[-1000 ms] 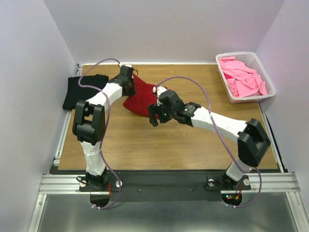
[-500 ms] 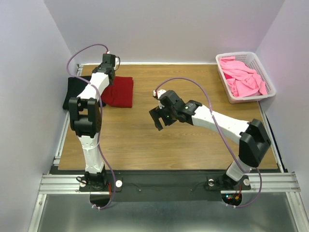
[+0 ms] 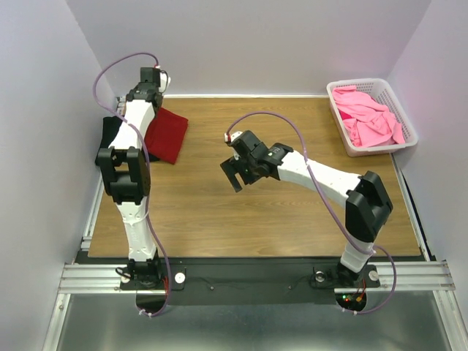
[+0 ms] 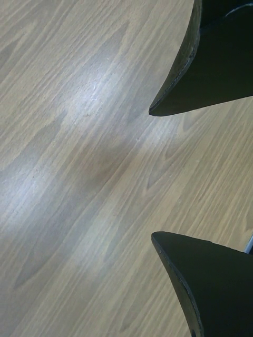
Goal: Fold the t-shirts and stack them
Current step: Neatly place the folded tshirt to the corner
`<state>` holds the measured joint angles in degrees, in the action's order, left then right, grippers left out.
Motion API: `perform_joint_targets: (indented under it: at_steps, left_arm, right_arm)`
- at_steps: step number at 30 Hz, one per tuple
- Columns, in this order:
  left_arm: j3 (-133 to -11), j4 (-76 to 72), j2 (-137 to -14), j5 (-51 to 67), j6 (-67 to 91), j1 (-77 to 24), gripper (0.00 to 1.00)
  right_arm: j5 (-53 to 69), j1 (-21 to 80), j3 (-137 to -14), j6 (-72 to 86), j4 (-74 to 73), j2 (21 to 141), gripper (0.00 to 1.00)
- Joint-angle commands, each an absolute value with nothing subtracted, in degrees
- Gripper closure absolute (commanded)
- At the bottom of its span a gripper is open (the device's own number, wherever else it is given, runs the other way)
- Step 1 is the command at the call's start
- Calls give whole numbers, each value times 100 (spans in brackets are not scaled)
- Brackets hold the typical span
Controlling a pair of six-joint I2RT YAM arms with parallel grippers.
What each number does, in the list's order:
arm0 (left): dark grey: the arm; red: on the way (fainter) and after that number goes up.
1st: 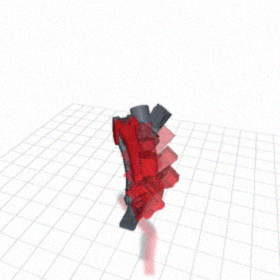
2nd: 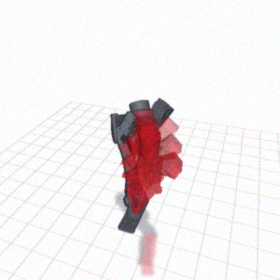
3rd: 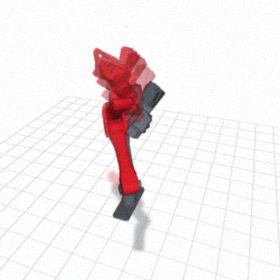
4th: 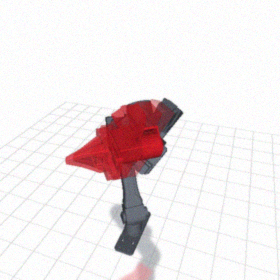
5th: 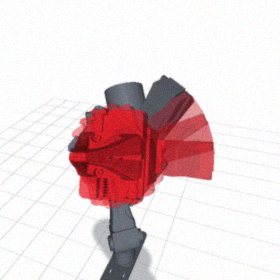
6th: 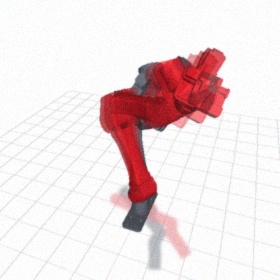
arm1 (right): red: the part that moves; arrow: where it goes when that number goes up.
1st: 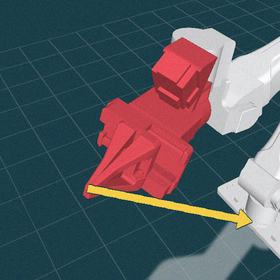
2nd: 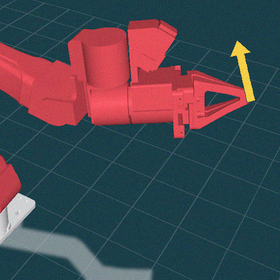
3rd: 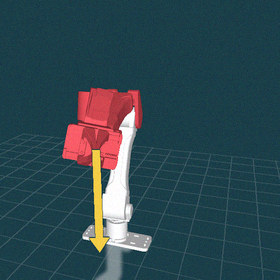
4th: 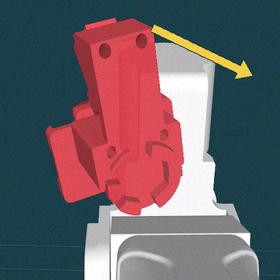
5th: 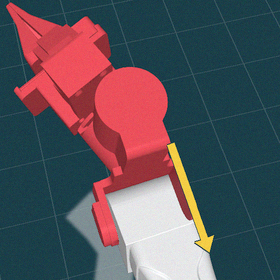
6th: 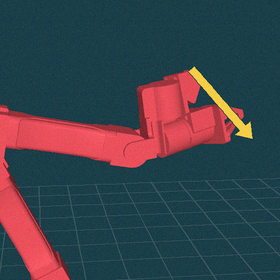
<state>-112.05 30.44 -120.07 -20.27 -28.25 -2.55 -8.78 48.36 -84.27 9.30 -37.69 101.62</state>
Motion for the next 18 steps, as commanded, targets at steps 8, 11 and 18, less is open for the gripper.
perform_joint_targets:
  at_steps: [8, 11, 18]
  left_arm:
    - [-11874, 3436, -11734, -1916, -3226, 176, 100]
    - [-11883, 3445, -11681, -1925, -3225, 228, 100]
    - [-11944, 3419, -11619, -1916, -3313, 316, 100]
  right_arm:
    - [-1107, 4843, -9211, 818, -4069, 10626, 4]
    - [-1090, 4843, -9272, 800, -4096, 10687, 4]
    - [-1107, 4834, -9360, 774, -4140, 10758, 4]
